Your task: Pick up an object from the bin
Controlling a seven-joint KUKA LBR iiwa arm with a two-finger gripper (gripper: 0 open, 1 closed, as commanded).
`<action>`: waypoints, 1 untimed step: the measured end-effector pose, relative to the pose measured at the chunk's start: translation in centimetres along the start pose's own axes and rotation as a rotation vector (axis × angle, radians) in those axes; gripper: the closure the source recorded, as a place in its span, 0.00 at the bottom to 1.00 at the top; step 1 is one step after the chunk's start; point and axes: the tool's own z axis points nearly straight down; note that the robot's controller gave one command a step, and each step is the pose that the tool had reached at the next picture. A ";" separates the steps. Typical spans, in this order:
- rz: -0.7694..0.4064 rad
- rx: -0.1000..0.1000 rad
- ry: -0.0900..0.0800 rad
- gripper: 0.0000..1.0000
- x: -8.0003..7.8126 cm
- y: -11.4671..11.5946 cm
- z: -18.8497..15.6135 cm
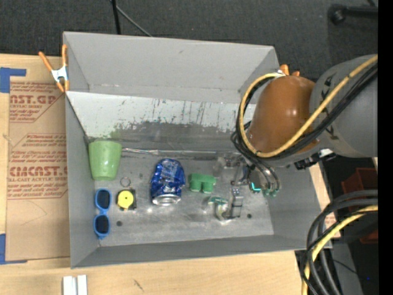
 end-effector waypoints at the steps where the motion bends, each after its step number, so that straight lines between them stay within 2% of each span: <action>1: -0.021 0.001 -0.005 0.00 -6.6 -1.4 9.4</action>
Offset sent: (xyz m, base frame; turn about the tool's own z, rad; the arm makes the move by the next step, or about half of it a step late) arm 0.0650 -0.0139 -0.0901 -0.0210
